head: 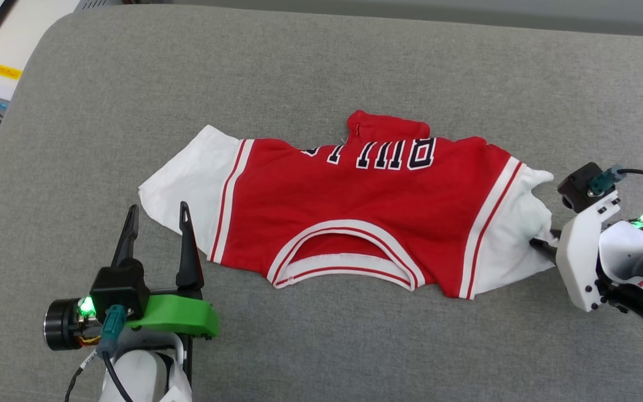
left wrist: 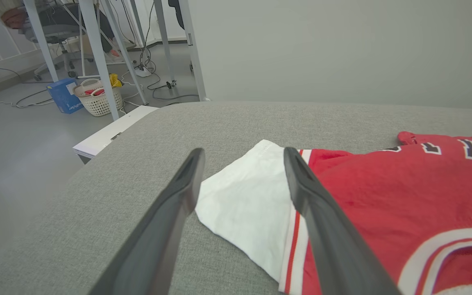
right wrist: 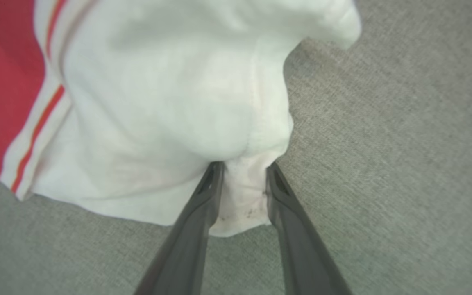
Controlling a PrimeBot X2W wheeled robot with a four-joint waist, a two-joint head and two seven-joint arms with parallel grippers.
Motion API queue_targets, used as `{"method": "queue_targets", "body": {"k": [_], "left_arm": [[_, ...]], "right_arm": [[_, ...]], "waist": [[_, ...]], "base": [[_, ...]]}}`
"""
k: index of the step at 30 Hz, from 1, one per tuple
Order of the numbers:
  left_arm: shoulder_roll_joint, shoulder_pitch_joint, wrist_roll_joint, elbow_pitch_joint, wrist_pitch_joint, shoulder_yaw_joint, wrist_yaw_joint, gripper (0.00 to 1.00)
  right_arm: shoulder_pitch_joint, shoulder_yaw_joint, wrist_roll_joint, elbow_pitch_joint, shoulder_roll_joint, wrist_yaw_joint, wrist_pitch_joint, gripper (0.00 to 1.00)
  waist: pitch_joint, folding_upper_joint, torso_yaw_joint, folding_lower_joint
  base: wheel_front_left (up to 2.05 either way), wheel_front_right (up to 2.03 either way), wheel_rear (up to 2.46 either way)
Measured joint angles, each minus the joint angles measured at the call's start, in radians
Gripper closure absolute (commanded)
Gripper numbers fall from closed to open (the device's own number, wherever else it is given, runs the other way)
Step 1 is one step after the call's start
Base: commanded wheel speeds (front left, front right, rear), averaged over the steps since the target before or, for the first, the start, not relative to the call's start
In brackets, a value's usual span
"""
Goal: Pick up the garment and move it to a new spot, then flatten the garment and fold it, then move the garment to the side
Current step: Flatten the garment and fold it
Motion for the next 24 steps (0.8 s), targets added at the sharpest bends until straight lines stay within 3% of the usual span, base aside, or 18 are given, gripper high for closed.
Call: {"method": "queue_targets", "body": {"k": [5,11,18,24], "left_arm": [[-0.01,0.002,0.018,0.018,0.0,0.022,-0.019,0.0],[-0.017,0.017,0.03,0.033,0.0,0.043,-0.039,0.0],[-0.023,0.053,0.039,0.035,0.0,0.063,-0.056,0.0],[-0.028,0.061,0.047,0.035,0.0,0.07,-0.065,0.0]], "right_arm": [[0.004,0.016,0.053,-0.026,-0.005,0.001,-0.116,1.0],[0.076,-0.048,0.107,-0.15,-0.083,0.002,-0.2,1.0],[0.252,-0.189,0.14,-0.217,-0.166,0.002,-0.205,1.0],[0.399,-0.321,0.148,-0.2,-0.176,0.002,-0.179,1.0]], "waist": [[-0.034,0.0,-0.017,0.0],[-0.085,0.0,-0.043,0.0001],[-0.129,0.0,-0.078,0.0],[-0.14,0.0,-0.099,0.0]], "base": [[0.0,0.0,0.0],[0.0,0.0,0.0],[0.0,0.0,0.0],[0.0,0.0,0.0]]}}
